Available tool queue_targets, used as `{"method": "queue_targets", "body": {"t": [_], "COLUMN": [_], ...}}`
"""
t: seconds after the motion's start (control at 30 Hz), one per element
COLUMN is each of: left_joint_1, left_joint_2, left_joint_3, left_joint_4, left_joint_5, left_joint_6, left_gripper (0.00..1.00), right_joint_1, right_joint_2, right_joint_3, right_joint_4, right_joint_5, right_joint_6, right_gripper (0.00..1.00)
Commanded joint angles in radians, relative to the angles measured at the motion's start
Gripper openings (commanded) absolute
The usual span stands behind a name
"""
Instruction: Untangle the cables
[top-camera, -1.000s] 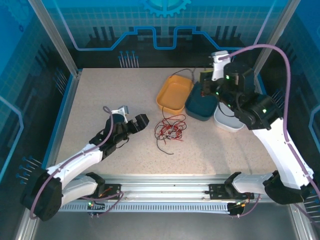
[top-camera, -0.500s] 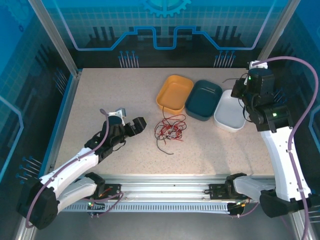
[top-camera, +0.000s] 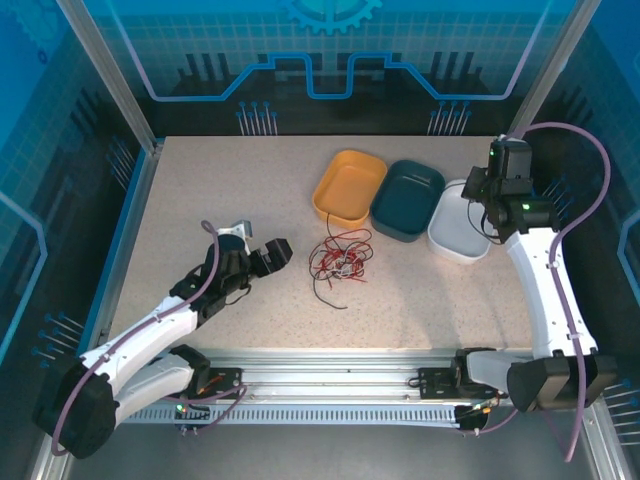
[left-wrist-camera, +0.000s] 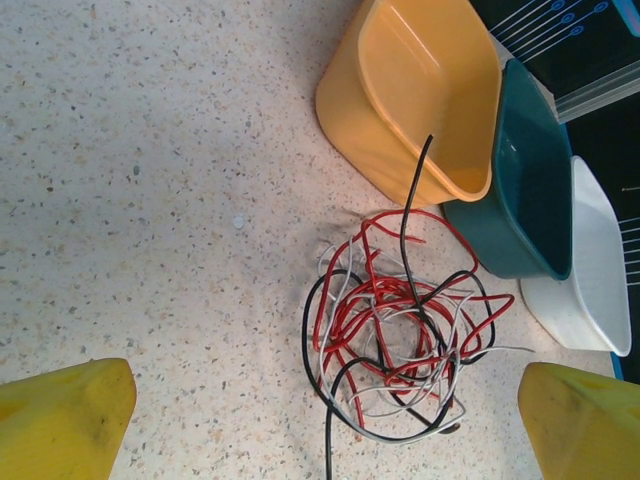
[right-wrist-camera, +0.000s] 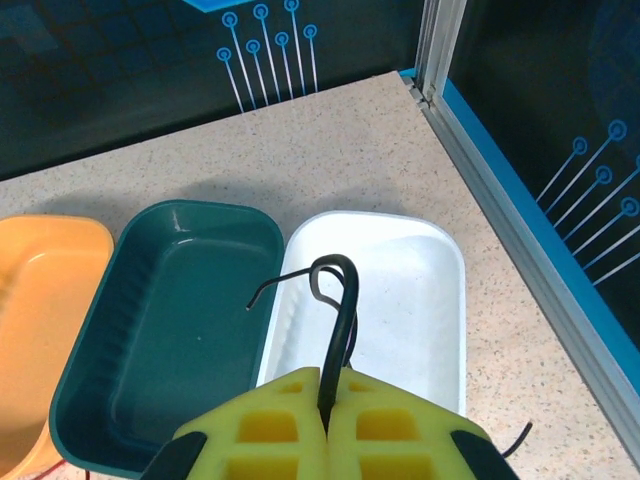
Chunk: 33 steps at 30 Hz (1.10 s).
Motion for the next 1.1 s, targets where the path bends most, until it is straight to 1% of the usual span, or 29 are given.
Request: {"method": "queue_targets", "body": {"t": [0.0, 0.3, 0.53, 0.67, 0.83, 1.07], "left_joint_1": [-0.004, -0.004, -0.004, -0.003, -0.004, -0.003], "left_joint_2": [-0.011, -0.023, -0.034, -0.035, -0.036, -0.045], "left_joint_3": [-0.018, -0.036, -0.04, -0.041, -0.044, -0.047], "left_joint_4": [-0.01, -0.009, -0.02, -0.024, -0.026, -0.036], "left_joint_5": [0.021, 0.023, 0.01, 0.005, 0.003, -0.003], "left_joint_6": [0.023, 0.02, 0.027, 0.032, 0.032, 0.028], "left_gripper": [0.99, 0.99, 0.99, 0.99, 0.99, 0.99], "right_joint_1": [-0.018, -0.025, -0.033, -0.036, -0.04, -0.063], "right_joint_2": [0.001, 0.016, 0.003, 0.011, 0.012, 0.055], "right_joint_3": [-0.019, -0.09, -0.204, -0.24, -0.317, -0.374], "right_joint_4": [0.106, 0.293, 0.535, 0.59, 0.668, 0.704], "right_joint_5": [-0.041, 0.014, -0.017, -0.027, 0.004, 0.004], "right_joint_6": [0.027, 0.017, 0.016, 0.044, 0.054, 0.065], "right_gripper": [0.0, 0.0, 0.0, 0.0, 0.0, 0.0]}}
